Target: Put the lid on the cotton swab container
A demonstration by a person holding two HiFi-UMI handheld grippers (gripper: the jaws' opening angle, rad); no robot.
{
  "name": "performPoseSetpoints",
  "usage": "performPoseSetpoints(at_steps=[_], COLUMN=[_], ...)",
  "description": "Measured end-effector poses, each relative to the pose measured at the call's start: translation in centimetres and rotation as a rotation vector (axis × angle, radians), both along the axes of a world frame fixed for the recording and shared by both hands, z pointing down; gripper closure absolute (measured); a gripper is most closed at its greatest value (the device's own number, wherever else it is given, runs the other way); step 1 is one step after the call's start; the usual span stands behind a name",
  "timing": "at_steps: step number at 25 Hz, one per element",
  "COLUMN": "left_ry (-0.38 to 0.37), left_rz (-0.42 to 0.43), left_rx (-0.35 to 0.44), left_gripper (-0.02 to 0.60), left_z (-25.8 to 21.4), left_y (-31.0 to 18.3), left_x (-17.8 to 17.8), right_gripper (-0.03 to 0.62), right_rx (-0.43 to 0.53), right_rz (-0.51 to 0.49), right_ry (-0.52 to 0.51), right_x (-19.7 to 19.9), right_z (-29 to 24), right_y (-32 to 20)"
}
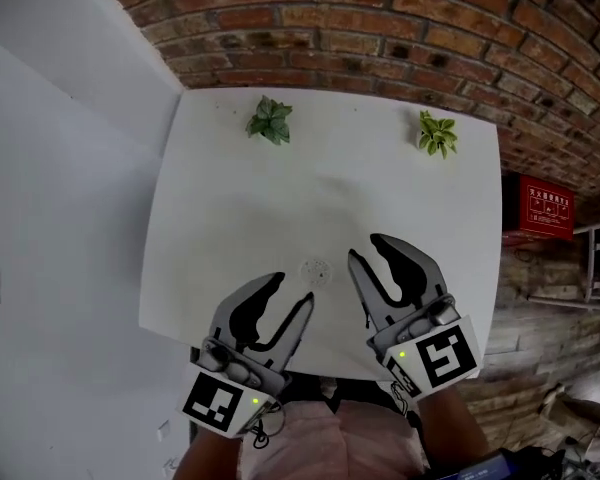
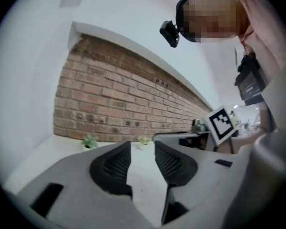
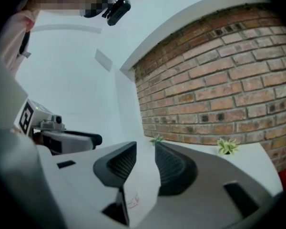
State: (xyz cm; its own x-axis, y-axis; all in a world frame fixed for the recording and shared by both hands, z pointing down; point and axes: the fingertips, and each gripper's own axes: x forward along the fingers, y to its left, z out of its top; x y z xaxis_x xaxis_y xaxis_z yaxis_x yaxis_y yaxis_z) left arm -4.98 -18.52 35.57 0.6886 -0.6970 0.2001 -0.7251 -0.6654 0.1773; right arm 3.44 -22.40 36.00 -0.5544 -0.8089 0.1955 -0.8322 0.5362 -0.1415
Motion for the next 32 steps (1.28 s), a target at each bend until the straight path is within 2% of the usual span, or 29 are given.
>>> performPoseSetpoints(at_steps=[2, 3, 5, 8, 11, 25, 32], left_ry=[-0.025, -0.019, -0.003, -0.006, -0.007, -0.020, -0.026], left_rz=[-0.165, -0.220, -0.272, -0.273, -0.266, -0.283, -0.273], left_rx=[0.096, 0.124, 0.185, 0.293, 0.325, 0.351, 0.347], left_gripper=[0.551, 0.583, 0.583, 0.583, 0.583, 0.583, 0.583], left_z=[-3.0, -4.5, -7.7, -11.6, -13.3, -14.4, -14.3], left_y=[-1.9, -2.3, -3.0, -3.8, -3.4, -4.1, -4.1], left_x=[-2.3, -3.0, -3.4, -2.6, -2.1, -1.1, -0.3], right_gripper=[0.491, 0.522, 0.563, 0.588, 0.588, 0.591, 0.589], right_rx=[0.041, 0.059, 0.106, 0.192, 0.216, 0.269, 0.265], right_rz=[0.033, 0.045, 0.066, 0.097, 0.111, 0.114, 0.119], right_ry=[0.004, 0.008, 0.024, 0.042, 0.048, 0.073, 0.059], right_x=[0.4, 0.5, 0.5, 0.8, 0.8, 1.6, 2.1], right_z=[-2.6, -3.8, -6.1, -9.0, -10.5, -12.3, -12.4], right_y=[-0.1, 0.2, 0.4, 0.0, 0.6, 0.3, 0.3])
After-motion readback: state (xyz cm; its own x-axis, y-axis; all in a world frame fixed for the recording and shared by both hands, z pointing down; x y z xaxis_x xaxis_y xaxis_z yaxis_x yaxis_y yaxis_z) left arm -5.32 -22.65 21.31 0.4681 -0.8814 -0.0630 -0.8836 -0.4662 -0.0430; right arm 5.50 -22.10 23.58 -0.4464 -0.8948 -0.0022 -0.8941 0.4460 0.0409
